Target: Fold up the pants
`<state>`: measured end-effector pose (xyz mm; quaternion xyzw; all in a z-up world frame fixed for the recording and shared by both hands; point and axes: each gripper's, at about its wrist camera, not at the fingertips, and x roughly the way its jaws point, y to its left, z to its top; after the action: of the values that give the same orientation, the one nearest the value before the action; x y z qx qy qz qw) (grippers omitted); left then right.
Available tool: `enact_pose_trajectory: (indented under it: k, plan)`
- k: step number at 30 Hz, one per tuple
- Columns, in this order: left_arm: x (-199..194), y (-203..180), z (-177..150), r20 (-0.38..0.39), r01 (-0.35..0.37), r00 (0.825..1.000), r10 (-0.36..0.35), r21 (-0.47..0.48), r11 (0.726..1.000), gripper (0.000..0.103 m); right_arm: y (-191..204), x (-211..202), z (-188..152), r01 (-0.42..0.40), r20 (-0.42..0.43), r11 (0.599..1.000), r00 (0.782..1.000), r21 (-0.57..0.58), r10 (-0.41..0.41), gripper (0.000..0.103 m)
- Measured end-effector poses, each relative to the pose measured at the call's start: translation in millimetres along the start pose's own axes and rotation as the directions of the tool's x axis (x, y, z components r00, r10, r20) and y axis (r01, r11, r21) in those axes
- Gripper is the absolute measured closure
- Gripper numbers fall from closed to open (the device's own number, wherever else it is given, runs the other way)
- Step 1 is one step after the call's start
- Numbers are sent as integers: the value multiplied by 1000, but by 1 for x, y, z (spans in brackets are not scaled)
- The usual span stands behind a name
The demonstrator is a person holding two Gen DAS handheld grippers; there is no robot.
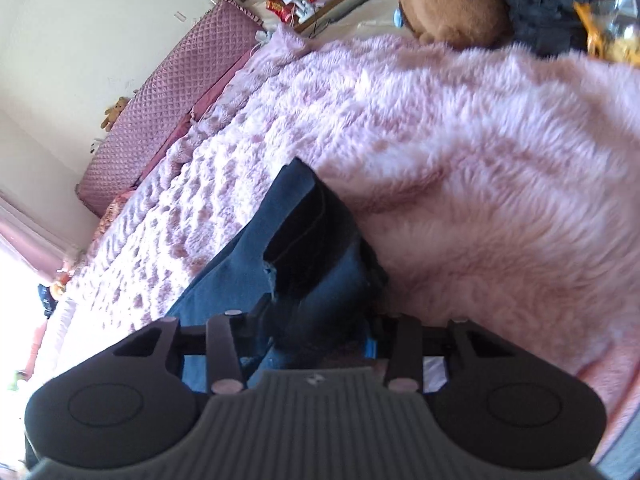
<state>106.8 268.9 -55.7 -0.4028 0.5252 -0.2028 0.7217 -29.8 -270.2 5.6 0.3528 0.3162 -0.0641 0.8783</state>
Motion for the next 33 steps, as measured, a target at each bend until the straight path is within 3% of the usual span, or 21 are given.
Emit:
enact_pose_trajectory:
  k: [2, 3, 5, 6, 7, 10, 12, 14, 15, 17, 19, 22, 26, 29, 31, 33]
  plan:
    - [0, 0, 4, -25, -14, 1000, 14, 14, 1000, 65, 5, -21, -3, 128, 80, 988, 989, -82, -122, 59]
    - [1, 0, 5, -31, -20, 999, 20, 5, 1000, 65, 12, -27, -3, 247, 144, 961, 963, -128, -228, 60]
    - [7, -4, 6, -35, -29, 999, 29, 12, 1000, 64, 21, -46, -7, 450, 295, 870, 875, -202, -384, 64]
    - [8, -5, 8, -32, -32, 999, 32, 8, 999, 64, 24, -58, -7, 484, 360, 845, 848, -229, -388, 64]
    - [9, -6, 9, -27, -33, 999, 33, -3, 999, 63, 28, -65, -6, 471, 390, 849, 848, -239, -360, 64]
    - [11, -6, 13, 3, -14, 1000, 14, -34, 999, 60, 51, -78, 10, 266, 412, 925, 900, -270, -139, 55]
    - [15, -4, 17, 8, -4, 1000, 5, -64, 998, 59, 85, -61, 10, 156, 391, 928, 921, -338, -13, 55]
    - [19, -2, 20, 20, 8, 1000, -6, -100, 995, 59, 122, -46, -10, 98, 355, 883, 931, -458, 81, 74]
    - [21, -2, 19, 28, 10, 1000, -7, -113, 994, 59, 145, -38, -28, 64, 313, 846, 941, -530, 125, 103]
    - [24, -1, 18, 41, 16, 999, -11, -131, 991, 59, 170, -17, -53, 5, 216, 790, 963, -613, 162, 103]
    - [26, -1, 17, 43, 12, 999, -7, -135, 991, 60, 192, 11, -83, -37, 110, 753, 983, -656, 144, 103]
    - [28, -5, 18, 51, 11, 999, -5, -129, 992, 60, 207, 51, -101, -6, 47, 735, 998, -678, 52, 103]
    - [27, -1, 14, 66, 22, 998, -13, -138, 990, 60, 227, 106, -85, 85, 91, 748, 995, -658, -33, 103]
    - [27, 5, 13, 69, 42, 997, -31, -164, 986, 60, 227, 162, -69, 174, 76, 749, 984, -639, -164, 103]
    - [27, 6, 13, 66, 47, 997, -36, -165, 985, 61, 218, 183, -68, 161, -7, 769, 978, -619, -211, 103]
    - [27, 7, 13, 67, 52, 997, -41, -163, 985, 61, 214, 172, -78, 143, -7, 744, 981, -653, -195, 103]
